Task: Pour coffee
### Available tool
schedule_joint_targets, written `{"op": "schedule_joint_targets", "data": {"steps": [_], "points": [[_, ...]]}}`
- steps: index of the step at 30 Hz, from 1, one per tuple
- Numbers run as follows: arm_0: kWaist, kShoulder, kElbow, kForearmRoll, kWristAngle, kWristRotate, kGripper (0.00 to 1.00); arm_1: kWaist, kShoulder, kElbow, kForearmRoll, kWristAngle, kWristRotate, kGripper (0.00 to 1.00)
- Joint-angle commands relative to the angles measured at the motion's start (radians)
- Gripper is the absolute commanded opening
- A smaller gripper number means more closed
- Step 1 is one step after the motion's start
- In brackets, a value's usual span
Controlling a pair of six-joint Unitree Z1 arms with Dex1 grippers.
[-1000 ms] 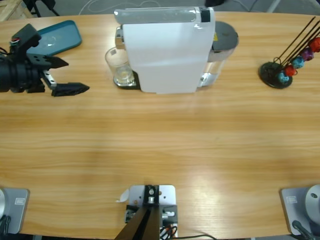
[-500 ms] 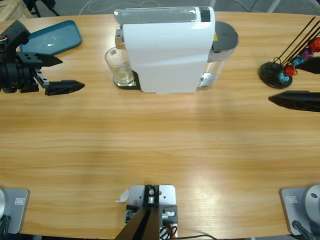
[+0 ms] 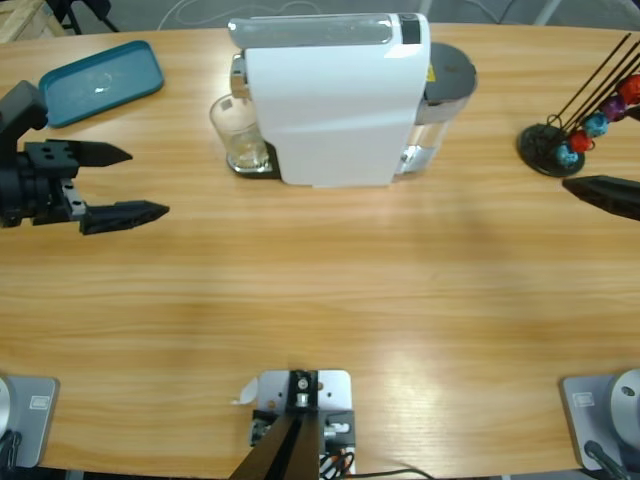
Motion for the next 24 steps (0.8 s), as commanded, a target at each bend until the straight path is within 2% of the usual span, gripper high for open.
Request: {"op": "schedule_joint_targets", "data": {"steps": [1,3,6,9,14,24], "points": [[0.011,-0.098,0.047,-0.023,0.009,-0.026,1.000,0.006,-0.027,0.024,0.032,-0.032,0.021,1.000],[0.011,-0.179,0.049,0.009,0.022,-0.062,1.000,0.006,-0.021,-0.005,0.076,-0.035,0.035,1.000],[0.011,-0.244,0.033,0.079,0.078,-0.077,1.000,0.006,0.025,-0.112,0.233,-0.023,0.046,1.000],[0.011,-0.272,0.009,0.128,0.079,-0.076,1.000,0.014,-0.017,-0.112,0.247,0.022,0.060,1.000],[0.009,-0.298,-0.056,0.275,0.119,-0.076,1.000,0.014,-0.094,-0.063,0.195,0.018,0.095,1.000],[-0.002,-0.332,0.037,0.146,0.176,-0.075,1.000,0.014,-0.063,-0.035,0.160,0.007,0.113,1.000]]}}
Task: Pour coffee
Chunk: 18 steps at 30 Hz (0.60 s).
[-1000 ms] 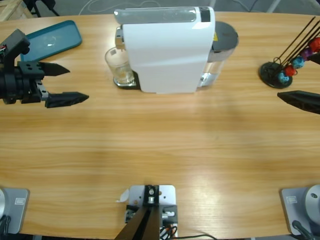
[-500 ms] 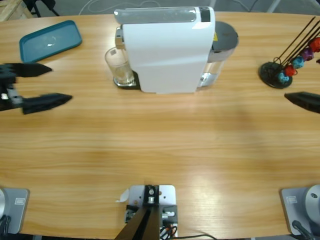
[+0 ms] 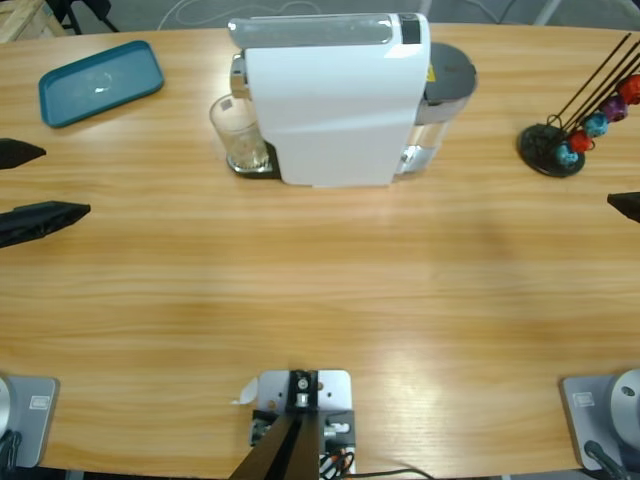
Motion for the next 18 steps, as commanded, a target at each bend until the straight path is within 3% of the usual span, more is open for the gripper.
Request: {"op": "schedule_joint_targets", "data": {"steps": [1,10,18], "points": [[-0.004,-0.050,0.087,-0.099,0.067,-0.010,1.000,0.010,0.020,0.048,-0.020,-0.027,0.034,1.000],[-0.004,-0.054,0.109,-0.119,0.027,-0.023,1.000,0.044,0.056,0.028,0.023,-0.126,0.036,1.000],[-0.004,-0.066,0.120,-0.135,0.026,-0.027,1.000,0.079,0.101,0.014,0.063,-0.137,0.085,1.000]]}}
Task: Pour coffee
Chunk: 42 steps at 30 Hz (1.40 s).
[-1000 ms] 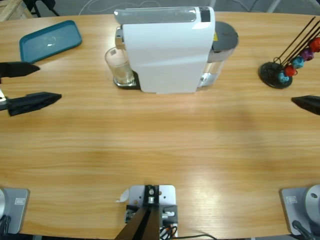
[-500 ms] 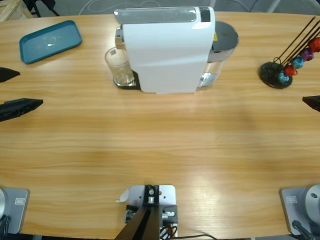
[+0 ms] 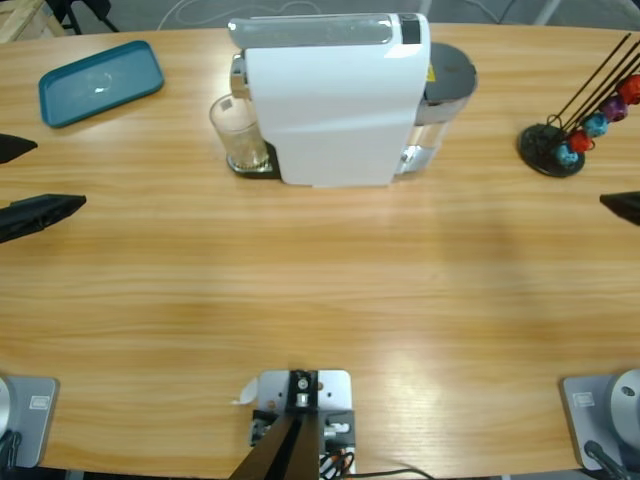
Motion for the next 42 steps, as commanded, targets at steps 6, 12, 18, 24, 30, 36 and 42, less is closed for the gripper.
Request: {"op": "schedule_joint_targets", "data": {"steps": [6,12,18,24,30,36,42], "points": [[-0.004,-0.037,0.062,-0.051,-0.001,-0.015,1.000,0.053,-0.017,0.019,0.032,-0.013,0.034,1.000],[-0.004,-0.019,0.071,-0.068,0.000,-0.023,1.000,0.056,-0.055,0.054,-0.020,0.021,0.044,1.000],[-0.004,-0.038,0.101,-0.111,0.000,-0.027,1.000,0.057,-0.050,0.050,-0.016,0.022,0.044,1.000],[-0.004,-0.037,0.091,-0.101,-0.005,-0.039,1.000,0.057,-0.047,0.049,-0.016,0.021,0.044,1.000],[-0.004,-0.042,0.092,-0.101,-0.006,-0.038,1.000,0.056,-0.047,0.049,-0.016,0.023,0.045,1.000],[-0.004,-0.037,0.093,-0.104,-0.008,-0.032,1.000,0.057,-0.047,0.049,-0.016,0.023,0.044,1.000],[-0.004,-0.029,0.093,-0.109,-0.009,-0.027,1.000,0.056,-0.042,0.047,-0.016,0.023,0.045,1.000]]}}
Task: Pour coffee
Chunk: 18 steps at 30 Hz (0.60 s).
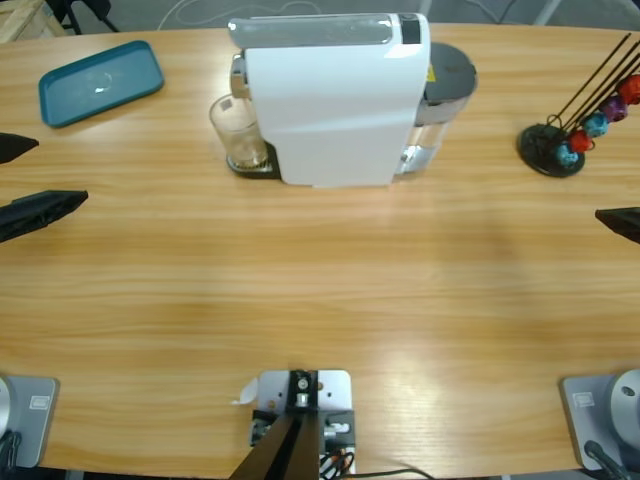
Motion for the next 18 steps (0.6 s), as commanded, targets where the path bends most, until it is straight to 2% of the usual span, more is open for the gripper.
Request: {"op": "schedule_joint_targets", "data": {"steps": [1,6,11,18], "points": [[-0.004,-0.012,0.031,-0.011,-0.011,0.005,1.000,0.012,-0.012,0.025,-0.005,0.015,0.009,1.000],[-0.004,-0.016,0.035,-0.015,-0.011,0.005,1.000,0.012,-0.017,0.026,-0.005,0.015,0.009,1.000],[-0.004,-0.030,0.077,-0.097,-0.006,0.032,1.000,0.011,-0.021,0.027,-0.005,0.014,0.008,1.000],[-0.004,-0.027,0.071,-0.094,-0.005,0.028,1.000,0.011,-0.016,0.026,-0.005,0.015,0.009,1.000]]}}
